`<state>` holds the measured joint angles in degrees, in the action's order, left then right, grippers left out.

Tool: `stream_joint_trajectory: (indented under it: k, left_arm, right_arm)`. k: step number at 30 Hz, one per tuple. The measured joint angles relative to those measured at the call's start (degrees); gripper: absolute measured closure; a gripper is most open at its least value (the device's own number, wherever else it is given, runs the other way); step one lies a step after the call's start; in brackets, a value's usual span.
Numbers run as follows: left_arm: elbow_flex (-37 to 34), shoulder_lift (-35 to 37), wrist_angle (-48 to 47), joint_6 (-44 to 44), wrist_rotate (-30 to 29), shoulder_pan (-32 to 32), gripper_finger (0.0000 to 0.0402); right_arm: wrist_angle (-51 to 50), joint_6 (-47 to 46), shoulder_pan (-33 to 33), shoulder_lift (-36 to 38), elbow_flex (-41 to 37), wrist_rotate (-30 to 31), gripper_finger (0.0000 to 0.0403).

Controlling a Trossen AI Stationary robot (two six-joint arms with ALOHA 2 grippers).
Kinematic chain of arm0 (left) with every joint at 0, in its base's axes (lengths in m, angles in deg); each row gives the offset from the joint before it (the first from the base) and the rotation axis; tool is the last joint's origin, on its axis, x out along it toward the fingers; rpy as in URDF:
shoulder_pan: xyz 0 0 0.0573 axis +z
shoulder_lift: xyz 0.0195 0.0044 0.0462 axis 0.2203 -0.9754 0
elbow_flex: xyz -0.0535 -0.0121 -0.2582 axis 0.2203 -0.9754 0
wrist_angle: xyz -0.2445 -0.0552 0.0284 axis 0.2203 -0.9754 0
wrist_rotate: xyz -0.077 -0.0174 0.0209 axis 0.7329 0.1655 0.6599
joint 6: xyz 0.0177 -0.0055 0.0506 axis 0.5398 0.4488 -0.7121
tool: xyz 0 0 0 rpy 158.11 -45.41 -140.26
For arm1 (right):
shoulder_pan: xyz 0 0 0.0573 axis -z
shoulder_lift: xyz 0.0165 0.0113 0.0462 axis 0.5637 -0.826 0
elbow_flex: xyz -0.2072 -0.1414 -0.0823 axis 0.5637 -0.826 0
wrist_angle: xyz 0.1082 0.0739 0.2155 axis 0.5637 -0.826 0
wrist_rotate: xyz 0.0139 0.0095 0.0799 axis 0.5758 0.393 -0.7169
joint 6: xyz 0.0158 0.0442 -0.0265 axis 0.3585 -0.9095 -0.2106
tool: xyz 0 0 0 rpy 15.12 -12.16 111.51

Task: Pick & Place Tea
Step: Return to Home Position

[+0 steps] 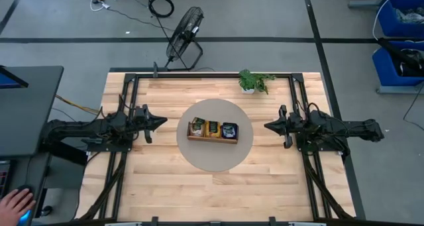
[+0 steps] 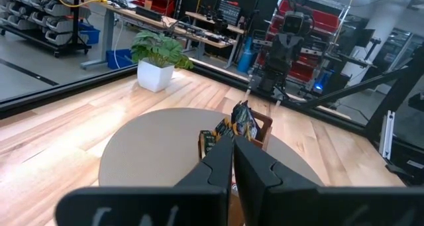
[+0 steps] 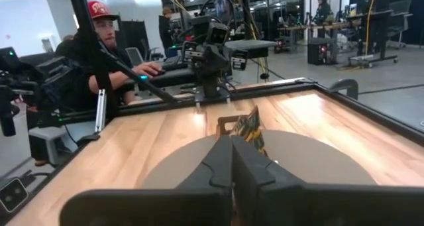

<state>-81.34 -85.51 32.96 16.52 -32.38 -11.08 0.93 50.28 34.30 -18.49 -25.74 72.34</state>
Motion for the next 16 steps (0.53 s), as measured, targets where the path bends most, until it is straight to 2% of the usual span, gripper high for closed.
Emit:
stream_joint_trajectory:
  k: [9, 16]
  left_arm:
    - [0.00, -0.01, 0.00, 0.00, -0.02, -0.02, 0.0383]
    - [0.00, 0.00, -0.01, 0.00, -0.02, -0.02, 0.0383]
  right_arm:
    - [0.00, -0.66, -0.07, -0.02, 0.00, 0.00, 0.0370]
    - [0.01, -0.84, -0.07, -0.02, 0.00, 0.01, 0.0363]
